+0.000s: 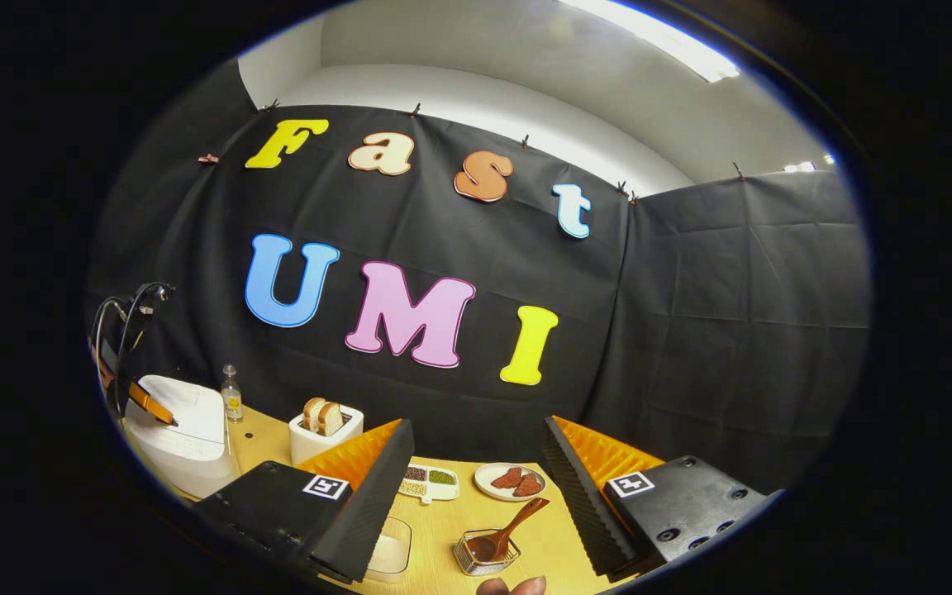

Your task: Close the left gripper, press the button to open the rice cooker; take a wooden spoon from the chopstick holder with the right hand, scoop a spoonful of rice and pour it into the rice cooker, then put the wooden spoon back into the chopstick holder.

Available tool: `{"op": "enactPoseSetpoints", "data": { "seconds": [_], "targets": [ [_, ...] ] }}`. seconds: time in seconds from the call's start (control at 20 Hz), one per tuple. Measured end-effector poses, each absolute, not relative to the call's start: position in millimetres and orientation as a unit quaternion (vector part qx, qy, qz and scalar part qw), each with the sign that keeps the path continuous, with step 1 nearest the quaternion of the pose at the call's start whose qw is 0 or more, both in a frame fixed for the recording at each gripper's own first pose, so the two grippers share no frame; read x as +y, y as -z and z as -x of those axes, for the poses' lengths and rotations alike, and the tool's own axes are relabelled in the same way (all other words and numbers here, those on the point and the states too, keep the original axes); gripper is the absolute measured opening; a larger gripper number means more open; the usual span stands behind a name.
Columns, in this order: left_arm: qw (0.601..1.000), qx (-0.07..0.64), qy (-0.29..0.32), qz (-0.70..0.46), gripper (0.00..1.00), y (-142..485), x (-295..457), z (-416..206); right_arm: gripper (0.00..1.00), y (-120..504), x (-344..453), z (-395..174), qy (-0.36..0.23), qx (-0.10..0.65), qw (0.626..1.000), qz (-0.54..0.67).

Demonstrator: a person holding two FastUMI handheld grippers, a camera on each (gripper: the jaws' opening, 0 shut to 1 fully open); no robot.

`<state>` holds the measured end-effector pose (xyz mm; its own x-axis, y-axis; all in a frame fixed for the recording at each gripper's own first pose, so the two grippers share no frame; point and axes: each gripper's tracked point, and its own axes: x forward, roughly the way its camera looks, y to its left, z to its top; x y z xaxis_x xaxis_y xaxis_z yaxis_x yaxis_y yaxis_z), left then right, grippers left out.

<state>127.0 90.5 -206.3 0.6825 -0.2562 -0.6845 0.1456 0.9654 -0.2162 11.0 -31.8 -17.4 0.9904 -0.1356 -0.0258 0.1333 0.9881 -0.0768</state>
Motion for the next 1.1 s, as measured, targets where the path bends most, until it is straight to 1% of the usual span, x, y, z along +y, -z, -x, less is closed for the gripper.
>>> {"op": "enactPoseSetpoints", "data": {
  "seconds": [0.15, 0.25, 0.3, 0.35, 0.4, 0.45, 0.5, 0.65, 0.7, 0.75, 0.8, 0.9, 0.95, 1.0, 1.05, 1.1],
  "targets": [
    [0.942, 0.315, 0.104, 0.041, 0.07, 172.4, 97.5, -133.1, 0.98, 16.8, -31.6, -9.8, 0.069, 0.015, 0.997, 0.038],
    [0.963, 0.254, 0.089, 0.009, 0.09, 139.3, 106.3, -146.4, 0.98, 18.3, -31.8, -9.0, 0.069, 0.016, 0.997, 0.037],
    [0.971, 0.226, 0.078, -0.006, 0.07, 123.4, 111.8, -151.4, 0.98, 19.4, -31.6, -9.4, 0.069, 0.017, 0.997, 0.036],
    [0.977, 0.199, 0.067, -0.019, 0.07, 107.5, 117.0, -156.3, 0.98, 19.0, -31.4, -8.6, 0.07, 0.018, 0.997, 0.036],
    [0.982, 0.175, 0.057, -0.03, 0.07, 93.2, 122.7, -161.0, 0.98, 18.8, -32.0, -6.6, 0.07, 0.018, 0.997, 0.035],
    [0.987, 0.151, 0.046, -0.038, 0.1, 78.5, 128.1, -164.6, 0.98, 18.7, -32.4, -5.8, 0.07, 0.018, 0.997, 0.035],
    [0.991, 0.124, 0.033, -0.044, 0.08, 63.8, 135.2, -167.9, 0.98, 18.8, -32.9, -5.6, 0.07, 0.018, 0.997, 0.034],
    [0.996, 0.054, -0.006, -0.069, 0.11, 25.0, 151.8, -169.6, 0.98, 18.8, -36.7, -2.5, 0.073, 0.019, 0.997, 0.033],
    [0.996, 0.035, -0.021, -0.08, 0.21, 14.4, 159.9, -168.1, 0.98, 19.5, -39.0, -1.3, 0.074, 0.02, 0.997, 0.031],
    [0.996, 0.019, -0.029, -0.085, 0.33, 3.2, 163.4, -166.5, 0.98, 21.5, -40.1, -0.1, 0.073, 0.023, 0.997, 0.027],
    [0.996, 0.01, -0.033, -0.085, 0.6, -1.1, 161.5, -163.2, 0.98, 24.9, -40.0, 0.3, 0.069, 0.028, 0.997, 0.021],
    [0.996, 0.002, -0.037, -0.076, 0.74, -4.7, 157.0, -154.0, 0.97, 32.3, -46.2, 0.4, 0.062, 0.038, 0.997, 0.015],
    [0.997, 0.0, -0.04, -0.066, 0.96, -6.2, 155.1, -147.3, 0.97, 36.7, -49.4, 0.4, 0.054, 0.041, 0.998, 0.013],
    [0.997, -0.003, -0.048, -0.058, 0.93, -7.4, 153.7, -142.0, 0.98, 41.7, -53.5, -0.3, 0.045, 0.045, 0.998, 0.012],
    [0.997, -0.008, -0.053, -0.05, 0.98, -9.5, 150.0, -136.9, 0.98, 46.8, -59.8, -1.5, 0.038, 0.049, 0.998, 0.01],
    [0.997, -0.01, -0.057, -0.044, 0.97, -9.8, 143.5, -131.0, 0.98, 52.6, -67.8, -3.9, 0.032, 0.053, 0.998, 0.007]
  ]
}}
